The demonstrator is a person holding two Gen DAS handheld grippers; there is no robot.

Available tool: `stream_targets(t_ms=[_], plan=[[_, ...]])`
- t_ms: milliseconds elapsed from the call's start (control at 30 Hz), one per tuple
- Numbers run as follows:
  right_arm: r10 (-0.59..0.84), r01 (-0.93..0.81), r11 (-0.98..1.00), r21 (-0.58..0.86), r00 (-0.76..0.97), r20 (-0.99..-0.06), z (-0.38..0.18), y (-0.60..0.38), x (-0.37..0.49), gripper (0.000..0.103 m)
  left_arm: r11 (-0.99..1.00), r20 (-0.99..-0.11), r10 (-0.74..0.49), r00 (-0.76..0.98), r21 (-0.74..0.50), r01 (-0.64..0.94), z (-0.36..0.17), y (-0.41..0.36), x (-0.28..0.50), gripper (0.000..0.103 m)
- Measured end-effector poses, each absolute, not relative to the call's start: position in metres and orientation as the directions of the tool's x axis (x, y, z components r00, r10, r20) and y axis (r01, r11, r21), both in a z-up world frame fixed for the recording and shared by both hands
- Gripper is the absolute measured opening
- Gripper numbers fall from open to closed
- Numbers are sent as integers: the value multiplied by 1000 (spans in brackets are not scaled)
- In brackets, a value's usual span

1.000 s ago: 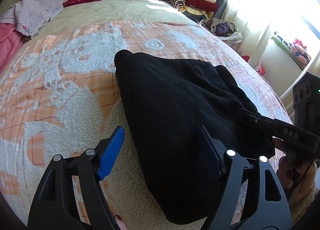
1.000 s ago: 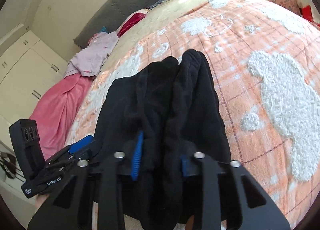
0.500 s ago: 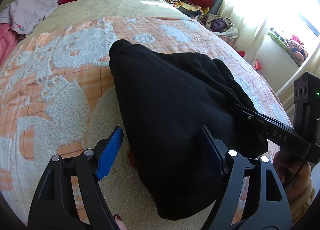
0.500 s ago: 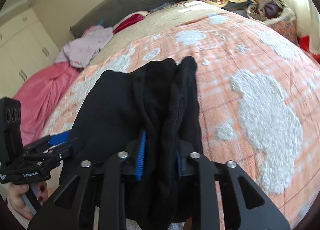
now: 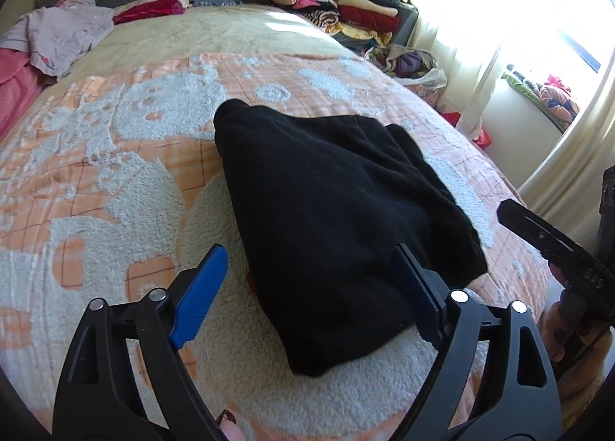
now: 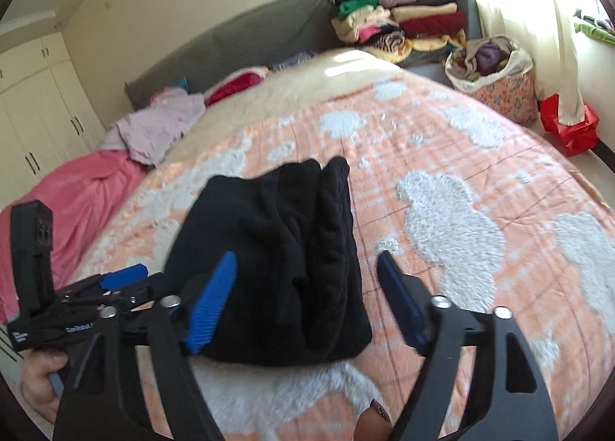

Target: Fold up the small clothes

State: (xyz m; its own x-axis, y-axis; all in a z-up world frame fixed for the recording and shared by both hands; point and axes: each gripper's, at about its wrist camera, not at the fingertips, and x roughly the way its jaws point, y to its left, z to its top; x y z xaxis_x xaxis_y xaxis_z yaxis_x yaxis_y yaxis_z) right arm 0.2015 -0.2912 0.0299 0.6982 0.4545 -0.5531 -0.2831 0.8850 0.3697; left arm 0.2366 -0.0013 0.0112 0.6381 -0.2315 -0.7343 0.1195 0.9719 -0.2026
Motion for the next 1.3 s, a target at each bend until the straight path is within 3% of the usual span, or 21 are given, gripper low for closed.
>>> stream_targets(t_ms=[100,233,500,967,1300], plan=[[443,-289,890,352,726,-525,40,-295,184,96,971,-709,-237,665,-198,135,22,0,219,91],[435,-301,896,327,745,-506,48,-297,159,98,973,-683,-231,693,-180,148,33,1,195,93],[404,-315,914,254,759,-511,46,-286,119,98,979,-676,-204,708,-150,139,33,8,157,93],[320,-277,946,167,736,-596,-1,-263,77,98,988,-724,-153,673,-121,95,-8,19,122,93],[317,-259,948,184,732,-603,-5,-266,72,98,988,-721,-150,676,-135,75,-8,24,117,93]])
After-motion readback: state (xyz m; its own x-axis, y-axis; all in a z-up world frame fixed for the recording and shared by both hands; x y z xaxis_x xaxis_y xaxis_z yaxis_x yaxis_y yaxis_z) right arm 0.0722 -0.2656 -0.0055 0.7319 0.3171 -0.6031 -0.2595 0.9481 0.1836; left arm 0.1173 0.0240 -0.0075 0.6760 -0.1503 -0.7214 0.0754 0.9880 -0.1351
